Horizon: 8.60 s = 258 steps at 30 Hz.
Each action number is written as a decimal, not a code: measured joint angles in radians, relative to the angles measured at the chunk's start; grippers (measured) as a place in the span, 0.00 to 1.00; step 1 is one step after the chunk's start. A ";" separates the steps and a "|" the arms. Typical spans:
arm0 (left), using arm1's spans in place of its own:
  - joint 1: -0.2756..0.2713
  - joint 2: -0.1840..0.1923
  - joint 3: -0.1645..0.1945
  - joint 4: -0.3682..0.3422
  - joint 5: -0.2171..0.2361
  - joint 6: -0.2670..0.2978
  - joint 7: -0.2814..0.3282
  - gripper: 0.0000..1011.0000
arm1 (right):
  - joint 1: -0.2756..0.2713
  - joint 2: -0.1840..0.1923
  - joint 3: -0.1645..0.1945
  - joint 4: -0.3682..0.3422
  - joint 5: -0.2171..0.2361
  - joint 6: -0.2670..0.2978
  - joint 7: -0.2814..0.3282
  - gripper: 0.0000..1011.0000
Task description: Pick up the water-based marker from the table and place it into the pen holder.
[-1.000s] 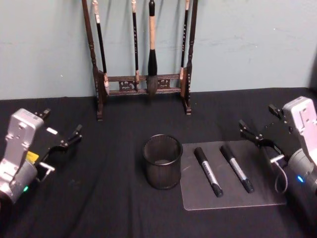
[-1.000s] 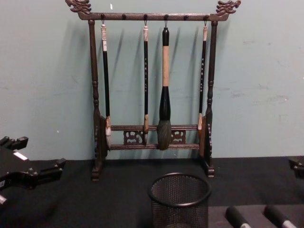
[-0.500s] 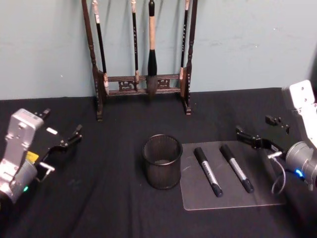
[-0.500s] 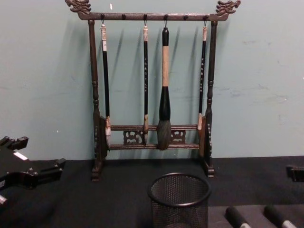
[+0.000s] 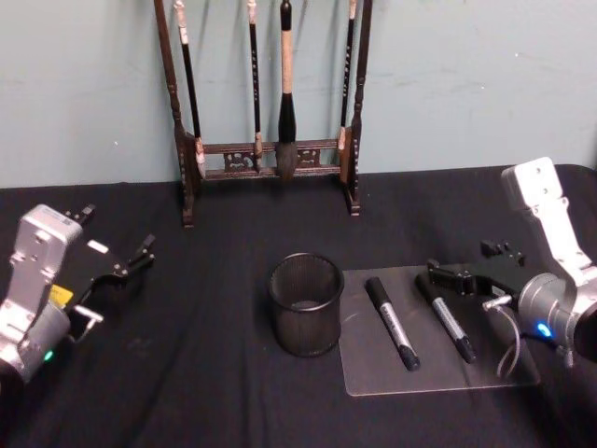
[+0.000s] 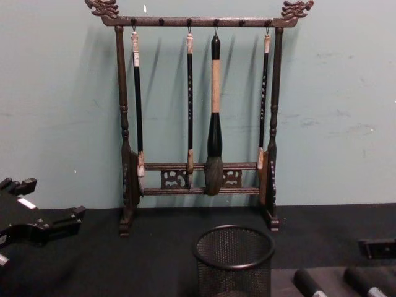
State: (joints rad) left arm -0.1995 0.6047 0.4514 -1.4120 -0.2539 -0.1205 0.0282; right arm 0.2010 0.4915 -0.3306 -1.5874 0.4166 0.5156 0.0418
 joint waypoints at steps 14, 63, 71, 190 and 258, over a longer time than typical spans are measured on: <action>0.000 0.000 0.000 0.000 0.000 0.000 0.000 0.99 | 0.018 -0.047 -0.003 0.045 -0.029 0.042 0.033 0.99; 0.000 0.000 0.000 0.000 0.000 0.000 0.000 0.99 | 0.030 -0.134 0.048 0.135 -0.146 0.092 0.129 0.99; 0.000 0.000 0.000 0.000 0.000 0.000 0.000 0.99 | 0.031 -0.133 0.046 0.135 -0.145 0.092 0.128 0.99; 0.000 0.000 0.000 0.000 0.000 0.000 0.000 0.99 | 0.198 -0.220 -0.143 0.284 0.023 -0.608 0.542 0.25; 0.000 0.000 0.000 0.000 0.000 0.000 0.000 0.99 | 0.223 -0.232 -0.180 0.358 0.013 -0.621 0.524 0.97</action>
State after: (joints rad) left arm -0.1995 0.6047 0.4514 -1.4120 -0.2539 -0.1205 0.0283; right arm 0.4235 0.2599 -0.5105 -1.2298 0.4294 -0.1050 0.5655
